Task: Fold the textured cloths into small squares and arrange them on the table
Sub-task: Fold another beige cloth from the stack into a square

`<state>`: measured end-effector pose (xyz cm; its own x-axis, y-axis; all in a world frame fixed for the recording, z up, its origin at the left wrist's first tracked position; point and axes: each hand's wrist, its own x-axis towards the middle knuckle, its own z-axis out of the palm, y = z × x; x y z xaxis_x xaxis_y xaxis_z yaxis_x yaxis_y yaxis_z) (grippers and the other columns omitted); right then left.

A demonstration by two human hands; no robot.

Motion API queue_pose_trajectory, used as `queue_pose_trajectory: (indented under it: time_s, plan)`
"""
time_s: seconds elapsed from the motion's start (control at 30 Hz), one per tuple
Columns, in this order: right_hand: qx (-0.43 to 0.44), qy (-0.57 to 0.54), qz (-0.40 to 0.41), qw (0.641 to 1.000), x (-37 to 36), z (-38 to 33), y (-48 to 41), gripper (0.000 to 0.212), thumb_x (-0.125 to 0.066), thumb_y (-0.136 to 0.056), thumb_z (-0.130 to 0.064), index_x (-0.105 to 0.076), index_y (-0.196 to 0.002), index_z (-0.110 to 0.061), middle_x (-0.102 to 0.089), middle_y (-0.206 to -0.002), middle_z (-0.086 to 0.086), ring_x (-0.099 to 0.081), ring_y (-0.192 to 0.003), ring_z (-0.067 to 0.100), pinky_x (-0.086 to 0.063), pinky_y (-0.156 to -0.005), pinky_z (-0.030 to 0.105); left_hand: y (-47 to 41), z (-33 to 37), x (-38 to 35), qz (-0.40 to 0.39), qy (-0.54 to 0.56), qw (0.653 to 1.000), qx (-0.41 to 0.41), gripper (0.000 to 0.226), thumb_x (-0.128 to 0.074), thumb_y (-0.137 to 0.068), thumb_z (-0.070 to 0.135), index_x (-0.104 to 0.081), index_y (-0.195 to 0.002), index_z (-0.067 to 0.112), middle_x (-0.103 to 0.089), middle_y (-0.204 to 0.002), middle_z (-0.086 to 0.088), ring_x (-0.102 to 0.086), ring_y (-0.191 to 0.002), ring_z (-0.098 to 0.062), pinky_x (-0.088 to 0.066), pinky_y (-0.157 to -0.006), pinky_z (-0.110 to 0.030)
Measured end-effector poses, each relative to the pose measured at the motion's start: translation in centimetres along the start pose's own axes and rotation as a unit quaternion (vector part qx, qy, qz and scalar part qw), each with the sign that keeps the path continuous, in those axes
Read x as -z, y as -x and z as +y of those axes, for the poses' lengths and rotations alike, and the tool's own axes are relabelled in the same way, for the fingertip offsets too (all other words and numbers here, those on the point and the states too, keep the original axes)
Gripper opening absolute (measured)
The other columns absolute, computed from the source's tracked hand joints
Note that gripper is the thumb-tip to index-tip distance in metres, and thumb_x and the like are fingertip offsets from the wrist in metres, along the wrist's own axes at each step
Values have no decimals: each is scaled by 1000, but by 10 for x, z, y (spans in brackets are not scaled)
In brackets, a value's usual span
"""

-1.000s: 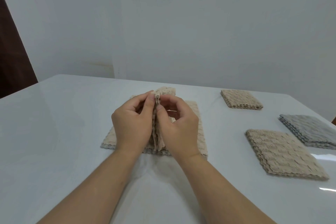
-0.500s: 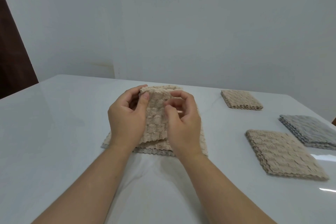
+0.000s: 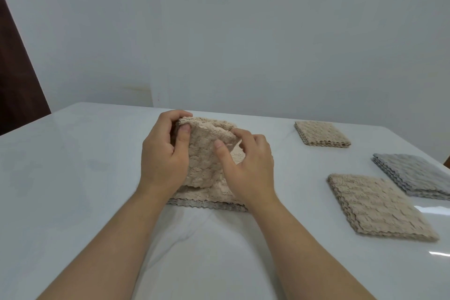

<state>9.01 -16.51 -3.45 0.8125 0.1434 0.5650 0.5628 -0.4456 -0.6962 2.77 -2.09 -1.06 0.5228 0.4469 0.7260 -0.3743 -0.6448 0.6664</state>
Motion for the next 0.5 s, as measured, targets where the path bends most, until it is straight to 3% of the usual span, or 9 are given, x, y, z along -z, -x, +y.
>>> queue_pose_trajectory:
  time_s: [0.1, 0.23, 0.3, 0.4, 0.5]
  plan:
    - [28, 25, -34, 999, 4, 4, -2, 55, -52, -85, -72, -61, -116, -29, -50, -105, -11, -52, -102, 11, -49, -93, 38, -1, -3, 0, -1, -32, 999, -7, 17, -51, -104, 18, -55, -112, 32, -61, -88, 15, -56, -79, -1, -39, -68, -9]
    - [133, -25, -69, 988, 11, 1, -3, 25, -68, -90, -53, -58, -94, -30, -52, -96, -10, -51, -90, 3, -40, -79, 16, -6, -6, 4, 26, -39, 999, 1, 15, -49, -106, 20, -51, -114, 32, -58, -97, 24, -55, -88, 12, -38, -73, -4]
    - [148, -63, -102, 982, 12, -4, -4, 19, -70, -90, -49, -58, -93, -34, -57, -94, -14, -55, -89, 3, -38, -77, 15, -9, -8, 7, 41, -40, 998, 7, 13, -49, -106, 22, -52, -115, 31, -57, -98, 26, -54, -89, 14, -38, -75, -4]
    - [129, -96, -156, 974, 12, -8, -5, 27, -71, -91, -48, -71, -104, -24, -63, -95, -16, -59, -90, 3, -39, -79, 16, -12, -11, 10, 53, -36, 998, 25, 10, -49, -106, 27, -53, -113, 33, -59, -99, 25, -56, -91, 12, -40, -76, -6]
    - [108, -150, -177, 967, 12, -8, -6, 36, -69, -89, -49, -72, -77, -15, -58, -79, -12, -55, -76, 4, -39, -71, 18, -13, -14, 11, 43, -42, 997, 48, 10, -50, -105, 29, -57, -113, 32, -61, -100, 25, -58, -92, 9, -41, -78, -7]
